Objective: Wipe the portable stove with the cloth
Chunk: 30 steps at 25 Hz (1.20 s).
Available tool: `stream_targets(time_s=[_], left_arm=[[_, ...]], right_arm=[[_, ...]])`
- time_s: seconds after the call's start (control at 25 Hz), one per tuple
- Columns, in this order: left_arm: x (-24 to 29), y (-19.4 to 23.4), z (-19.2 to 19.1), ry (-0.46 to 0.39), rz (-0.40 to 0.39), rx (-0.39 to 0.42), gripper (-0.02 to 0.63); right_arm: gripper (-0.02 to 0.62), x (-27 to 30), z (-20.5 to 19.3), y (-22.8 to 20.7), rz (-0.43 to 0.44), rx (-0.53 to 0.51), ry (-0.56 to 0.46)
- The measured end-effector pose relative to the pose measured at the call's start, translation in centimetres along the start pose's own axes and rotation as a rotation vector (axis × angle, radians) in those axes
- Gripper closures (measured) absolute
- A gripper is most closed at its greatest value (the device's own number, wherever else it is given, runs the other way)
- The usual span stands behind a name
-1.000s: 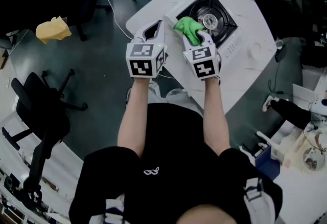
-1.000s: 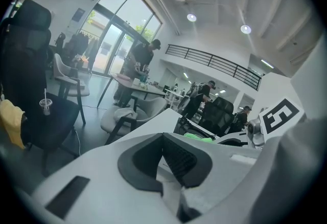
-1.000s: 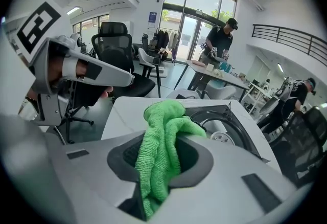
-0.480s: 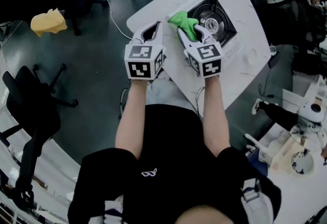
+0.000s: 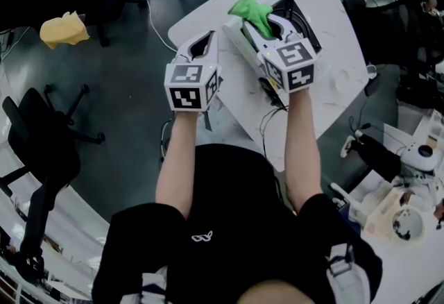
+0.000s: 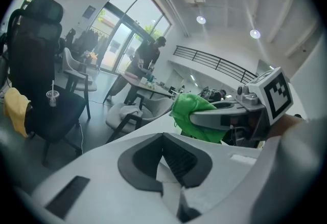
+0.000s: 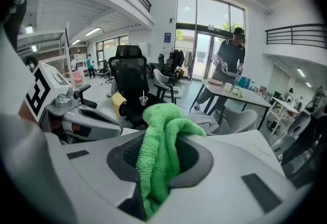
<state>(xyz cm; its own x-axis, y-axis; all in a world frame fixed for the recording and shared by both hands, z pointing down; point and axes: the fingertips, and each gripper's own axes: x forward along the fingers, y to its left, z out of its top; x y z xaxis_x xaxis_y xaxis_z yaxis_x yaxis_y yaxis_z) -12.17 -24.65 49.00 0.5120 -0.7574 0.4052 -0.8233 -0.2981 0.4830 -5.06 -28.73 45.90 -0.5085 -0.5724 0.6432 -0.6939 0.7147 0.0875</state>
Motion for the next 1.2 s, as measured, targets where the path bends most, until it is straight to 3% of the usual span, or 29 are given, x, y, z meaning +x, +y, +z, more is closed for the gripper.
stream_targets(time_s=[0.28,0.4,0.84,1.08,1.2], left_arm=[[1.7,0.0,-0.2,0.018,0.015,0.001,0.609],[2.3,0.2,-0.6,0.036,0.017,0.007,0.609],[4.8,-0.6,-1.6,0.101,0.004,0.038,0.609],[5.5,-0.9,-1.5,0.119,-0.009,0.057,0.609],[5.9,-0.9,-1.6,0.126,-0.012,0.059,0.609]], right_arm=[[0.523,3.2,-1.7,1.1,0.178,-0.266,0.157],[0.523,4.2,-3.3,2.3,0.295,-0.292,0.209],[0.523,5.2,-4.2,-0.9,0.317,-0.068,0.205],[0.523,5.1,-4.8,-4.4,0.257,0.075,0.166],[0.523,5.0,-5.1,-6.0,0.210,0.082,0.166]])
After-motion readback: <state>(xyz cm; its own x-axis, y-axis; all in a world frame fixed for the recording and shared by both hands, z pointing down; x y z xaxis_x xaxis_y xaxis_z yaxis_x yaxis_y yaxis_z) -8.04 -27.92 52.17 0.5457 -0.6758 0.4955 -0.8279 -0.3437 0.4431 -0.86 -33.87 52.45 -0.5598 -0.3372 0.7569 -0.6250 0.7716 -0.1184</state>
